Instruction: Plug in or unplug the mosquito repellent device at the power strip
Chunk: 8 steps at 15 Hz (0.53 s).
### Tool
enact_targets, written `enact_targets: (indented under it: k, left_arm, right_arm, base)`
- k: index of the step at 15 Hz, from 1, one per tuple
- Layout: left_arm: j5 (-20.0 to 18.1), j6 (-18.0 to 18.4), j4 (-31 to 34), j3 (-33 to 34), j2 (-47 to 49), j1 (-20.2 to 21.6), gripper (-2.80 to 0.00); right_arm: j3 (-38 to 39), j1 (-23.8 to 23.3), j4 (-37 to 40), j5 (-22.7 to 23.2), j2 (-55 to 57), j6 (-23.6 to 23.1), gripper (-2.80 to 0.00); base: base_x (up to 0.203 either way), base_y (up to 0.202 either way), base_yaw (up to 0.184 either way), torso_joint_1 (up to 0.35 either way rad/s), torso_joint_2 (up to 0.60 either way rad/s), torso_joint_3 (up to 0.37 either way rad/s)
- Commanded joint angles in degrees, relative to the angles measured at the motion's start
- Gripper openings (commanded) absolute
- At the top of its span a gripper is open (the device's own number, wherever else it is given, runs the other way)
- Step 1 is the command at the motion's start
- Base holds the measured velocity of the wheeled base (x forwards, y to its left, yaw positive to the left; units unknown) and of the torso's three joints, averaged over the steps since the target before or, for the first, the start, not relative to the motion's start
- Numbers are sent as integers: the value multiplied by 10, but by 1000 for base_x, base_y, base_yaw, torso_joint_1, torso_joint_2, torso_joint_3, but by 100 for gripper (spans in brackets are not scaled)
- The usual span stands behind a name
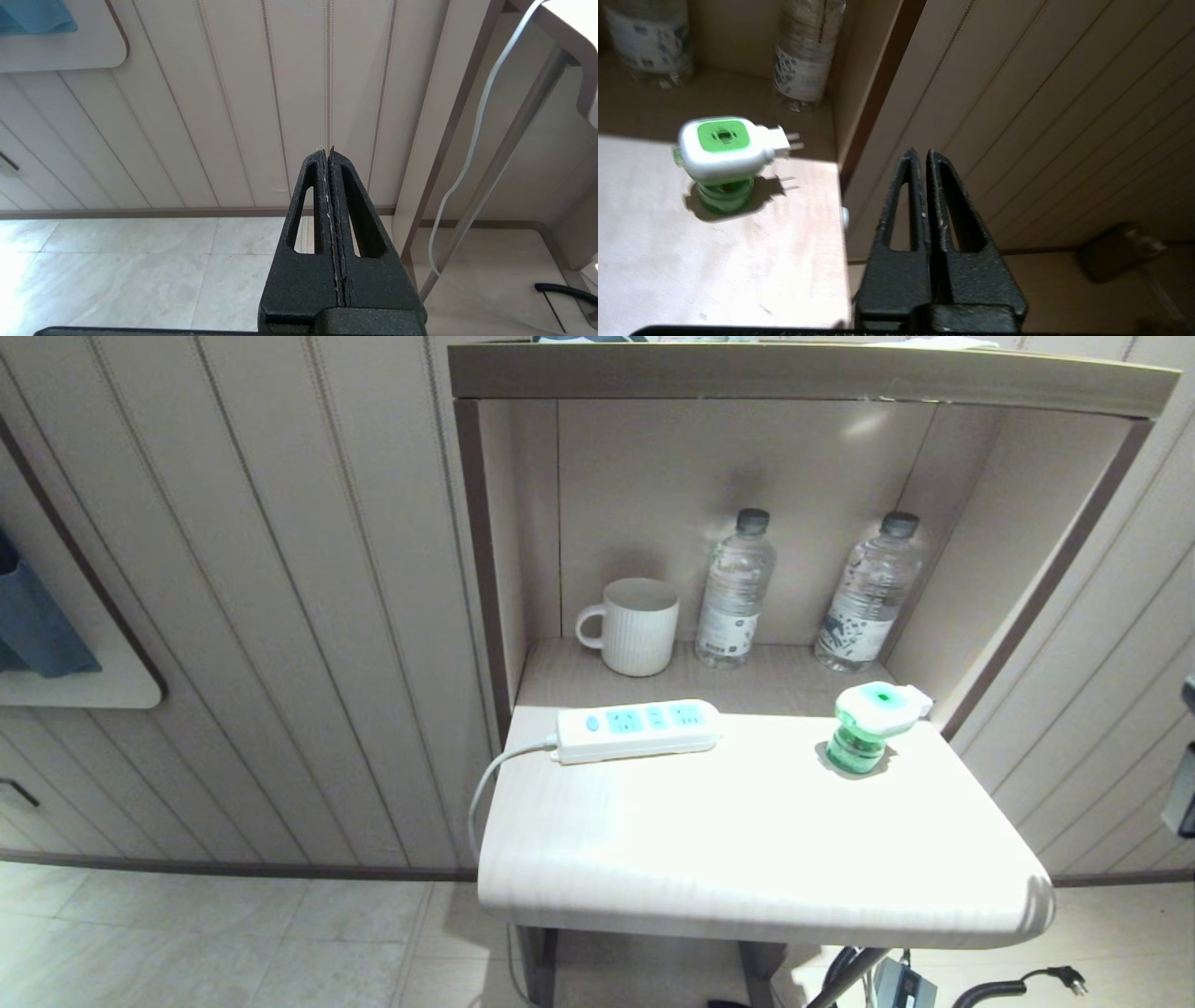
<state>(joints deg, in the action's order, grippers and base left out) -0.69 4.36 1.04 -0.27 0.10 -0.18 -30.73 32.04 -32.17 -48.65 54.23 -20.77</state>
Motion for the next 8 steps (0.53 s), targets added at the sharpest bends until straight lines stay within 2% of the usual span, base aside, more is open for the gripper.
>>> enact_targets:
  k: [1,3,5,8]
  left_arm:
    - [0,0,0,0,0,0,-280]
    - [0,0,0,0,0,0,-280]
    - [0,0,0,0,0,0,-280]
    - [0,0,0,0,0,0,-280]
  right_arm:
    - [-84,-22,188,8,-37,-1,-280]
    - [-154,-47,311,35,-54,3,-280]
    - [-214,-73,384,70,-57,32,-280]
    - [-347,-96,504,144,-26,141,-280]
  base:
    - [0,0,0,0,0,0]
    - [0,0,0,0,0,0]
    - [0,0,0,0,0,0]
    - [0,0,0,0,0,0]
